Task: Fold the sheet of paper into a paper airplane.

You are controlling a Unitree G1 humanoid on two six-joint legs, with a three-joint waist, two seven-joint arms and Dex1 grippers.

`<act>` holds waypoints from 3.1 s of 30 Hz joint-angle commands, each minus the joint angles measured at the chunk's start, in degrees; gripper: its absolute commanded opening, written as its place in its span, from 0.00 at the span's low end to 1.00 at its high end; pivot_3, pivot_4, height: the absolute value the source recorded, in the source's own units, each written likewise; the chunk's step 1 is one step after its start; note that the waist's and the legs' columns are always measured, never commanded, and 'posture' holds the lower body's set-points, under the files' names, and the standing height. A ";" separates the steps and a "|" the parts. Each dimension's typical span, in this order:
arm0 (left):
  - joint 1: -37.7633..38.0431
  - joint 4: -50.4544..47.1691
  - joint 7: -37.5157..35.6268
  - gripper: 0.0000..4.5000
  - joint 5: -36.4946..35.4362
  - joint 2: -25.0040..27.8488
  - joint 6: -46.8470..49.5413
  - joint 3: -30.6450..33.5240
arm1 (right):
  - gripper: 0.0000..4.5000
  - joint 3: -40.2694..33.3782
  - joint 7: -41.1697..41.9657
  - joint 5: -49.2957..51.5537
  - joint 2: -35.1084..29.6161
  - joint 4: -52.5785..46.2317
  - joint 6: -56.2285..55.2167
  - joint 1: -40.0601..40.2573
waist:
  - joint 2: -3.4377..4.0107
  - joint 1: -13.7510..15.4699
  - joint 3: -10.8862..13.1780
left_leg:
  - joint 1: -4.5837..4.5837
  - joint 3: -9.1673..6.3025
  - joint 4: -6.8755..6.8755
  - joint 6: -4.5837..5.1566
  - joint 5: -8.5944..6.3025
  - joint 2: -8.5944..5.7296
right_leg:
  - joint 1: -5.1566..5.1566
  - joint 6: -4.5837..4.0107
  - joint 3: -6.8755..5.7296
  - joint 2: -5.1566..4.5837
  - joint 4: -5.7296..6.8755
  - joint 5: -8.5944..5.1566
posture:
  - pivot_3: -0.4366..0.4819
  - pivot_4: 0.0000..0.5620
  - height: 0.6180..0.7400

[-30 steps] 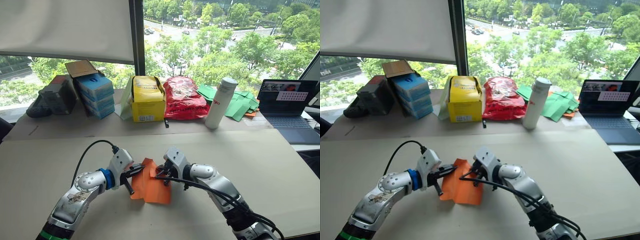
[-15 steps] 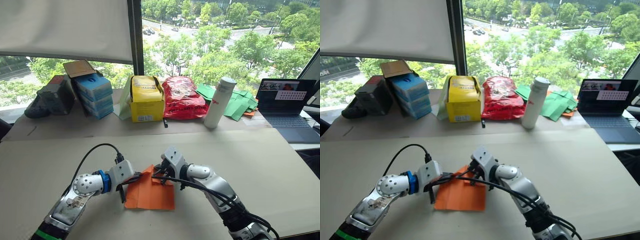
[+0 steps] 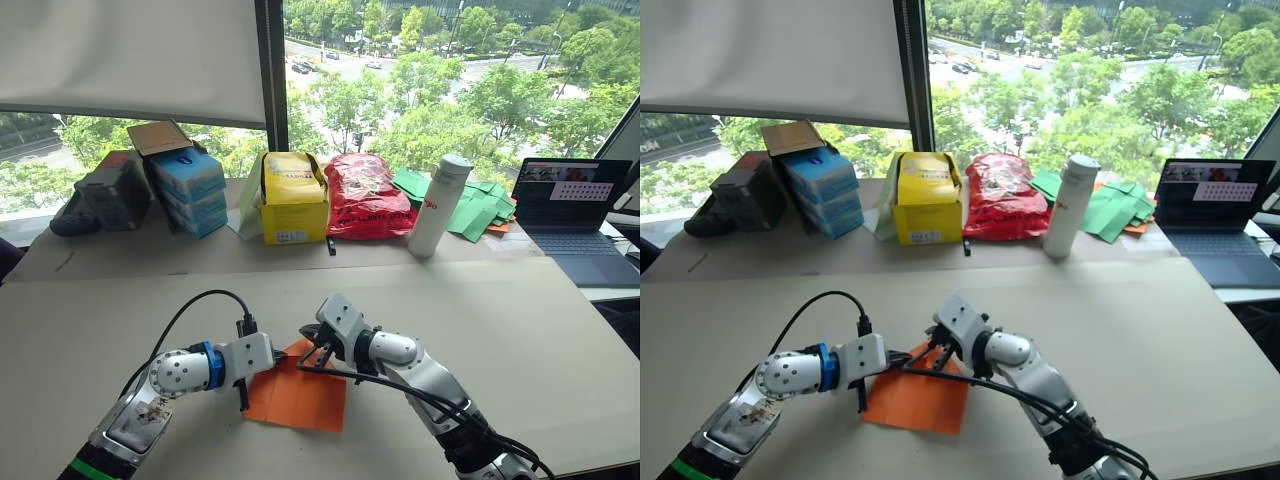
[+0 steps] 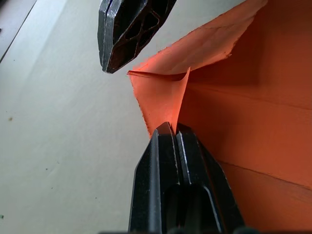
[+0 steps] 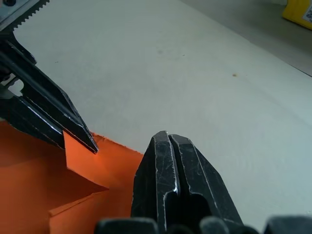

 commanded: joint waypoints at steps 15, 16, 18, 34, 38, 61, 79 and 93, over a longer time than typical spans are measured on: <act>-4.05 -1.67 -5.34 0.64 -21.10 -0.20 21.25 13.80 | 0.00 1.19 -0.81 -3.31 0.24 4.68 2.13 0.08 | -0.01 0.14 0.00 | 0.23 -0.07 0.06 -0.01 0.01 0.06 | 0.19 0.00 0.02 0.04 0.10 -0.01 | 0.48 0.27 1.00; -5.18 -1.05 -5.32 0.64 -22.71 -0.56 23.53 14.44 | 0.00 1.04 -0.83 -3.28 0.32 4.77 2.10 -0.02 | -0.01 0.19 0.00 | 0.22 -0.09 0.10 -0.01 0.01 0.05 | 0.20 0.00 0.00 0.05 0.12 -0.01 | 0.48 0.27 1.00; -7.01 -0.40 -5.33 0.58 -24.92 -1.42 26.79 14.74 | 0.00 0.86 -0.78 -3.33 0.39 4.88 2.04 -0.15 | -0.01 0.05 -0.01 | 0.24 -0.08 0.15 -0.01 0.01 0.04 | 0.22 0.00 0.05 0.11 0.14 -0.01 | 0.48 0.27 1.00; -8.38 2.24 -1.01 0.01 -19.08 -7.21 29.31 4.14 | 0.00 -0.54 -2.10 -3.69 0.36 3.80 3.33 0.41 | -0.05 0.17 -0.03 | 0.19 -0.05 0.14 -0.36 0.22 0.01 | 0.20 0.01 0.17 0.14 0.11 -0.01 | 0.48 0.27 1.00; -9.49 4.17 0.27 0.01 -16.93 -7.96 30.01 2.62 | 0.00 -0.30 -2.23 -3.67 0.61 3.51 3.55 0.48 | -0.05 0.26 -0.03 | 0.19 -0.05 0.14 -0.35 0.21 0.01 | 0.21 0.01 0.16 0.13 0.11 -0.01 | 0.48 0.27 1.00; -3.26 3.25 -1.57 0.01 -12.85 -2.04 30.78 -1.37 | 0.00 0.74 -2.34 -3.94 0.58 3.61 4.21 0.40 | -0.06 -0.10 -0.23 | 0.58 -0.04 -0.01 -0.02 0.01 0.04 | 0.35 -0.03 0.36 0.07 0.16 -0.03 | 0.48 0.27 1.00; 5.69 -3.72 -2.14 0.01 -15.46 4.47 32.32 5.03 | 0.00 1.41 -1.43 -4.04 0.49 3.83 4.25 -0.07 | -0.05 -0.36 -0.24 | 0.77 0.02 -0.14 -0.03 0.00 0.07 | 0.34 -0.08 0.85 -0.29 0.17 -0.06 | 0.48 0.27 1.00; 1.60 -6.35 -1.19 0.01 -18.69 3.65 34.65 8.70 | 0.00 1.13 -1.12 -4.00 0.71 4.11 3.76 -0.42 | -0.02 -0.27 -0.24 | 0.79 0.02 -0.17 -0.04 -0.01 0.06 | 0.34 -0.09 0.84 -0.33 0.16 -0.07 | 0.48 0.27 1.00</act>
